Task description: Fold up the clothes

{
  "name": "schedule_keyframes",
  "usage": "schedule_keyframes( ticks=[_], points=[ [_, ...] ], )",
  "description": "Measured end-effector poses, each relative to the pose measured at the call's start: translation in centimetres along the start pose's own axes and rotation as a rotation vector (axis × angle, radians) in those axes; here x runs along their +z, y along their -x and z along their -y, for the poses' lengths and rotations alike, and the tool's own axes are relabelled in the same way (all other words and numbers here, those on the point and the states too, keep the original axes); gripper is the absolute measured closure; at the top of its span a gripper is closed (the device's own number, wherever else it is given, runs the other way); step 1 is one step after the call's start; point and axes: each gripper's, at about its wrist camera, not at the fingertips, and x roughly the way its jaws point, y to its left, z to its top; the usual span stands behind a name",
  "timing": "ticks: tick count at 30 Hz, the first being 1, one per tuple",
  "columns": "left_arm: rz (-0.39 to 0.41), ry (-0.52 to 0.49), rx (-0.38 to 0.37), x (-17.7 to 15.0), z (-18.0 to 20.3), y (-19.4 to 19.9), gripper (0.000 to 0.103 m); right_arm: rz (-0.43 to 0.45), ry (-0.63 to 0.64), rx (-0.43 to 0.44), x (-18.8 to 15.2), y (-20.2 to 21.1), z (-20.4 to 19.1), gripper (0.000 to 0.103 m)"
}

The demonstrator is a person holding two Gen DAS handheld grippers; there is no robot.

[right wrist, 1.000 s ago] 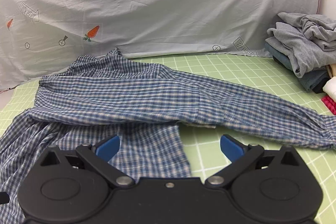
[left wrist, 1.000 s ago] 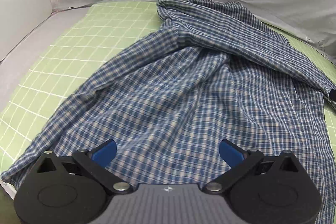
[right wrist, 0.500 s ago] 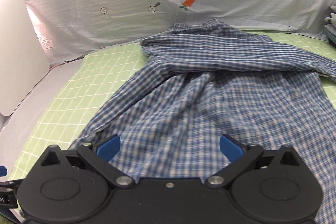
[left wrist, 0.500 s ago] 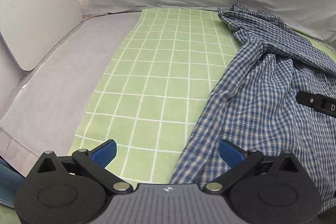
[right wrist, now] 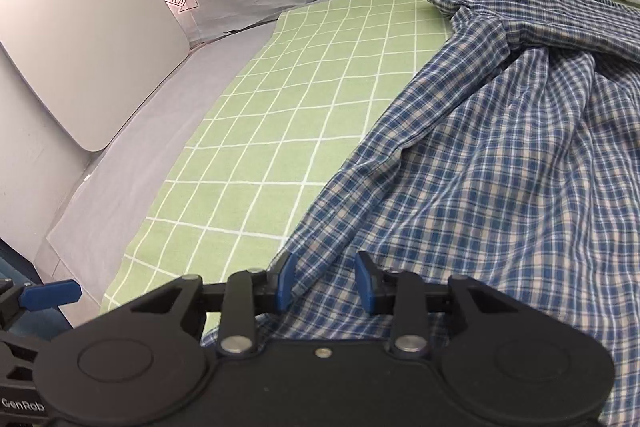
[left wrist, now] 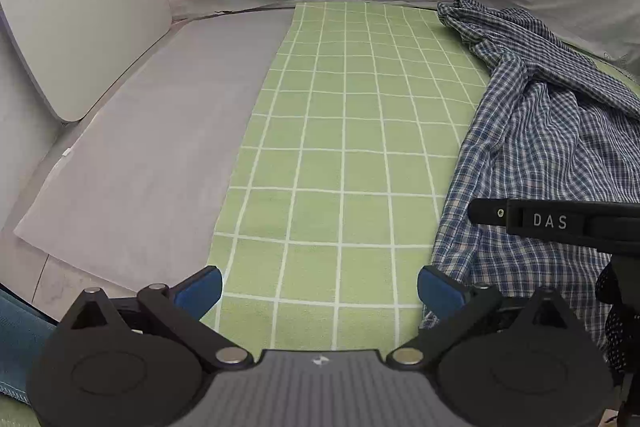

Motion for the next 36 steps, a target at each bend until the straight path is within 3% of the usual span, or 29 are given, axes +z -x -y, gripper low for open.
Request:
schedule_keyframes(
  ticks=[2,6,8,21,26,36],
  points=[
    [-0.003,0.007,0.000,-0.1,0.1,0.0,0.001,-0.011,-0.023,0.031,0.1,-0.2,0.1,0.069],
    [-0.006,0.019,0.003,-0.4,0.4,0.1,0.000,-0.030,-0.038,0.066,0.0,-0.5,0.0,0.092],
    [-0.005,0.022,0.009,-0.4,0.6,0.2,0.000,-0.031,-0.033,0.069,-0.1,-0.4,0.1,0.097],
    [0.040,0.131,0.057,0.6,3.5,1.5,0.000,0.037,-0.023,0.172,1.5,4.2,3.7,0.099],
    [0.030,0.184,0.025,1.6,6.3,1.1,0.000,0.045,-0.027,0.150,1.6,6.6,7.1,0.099],
    [-0.034,0.091,-0.052,1.6,14.4,-0.7,0.000,0.044,-0.078,0.089,1.3,10.1,13.3,0.099]
  ],
)
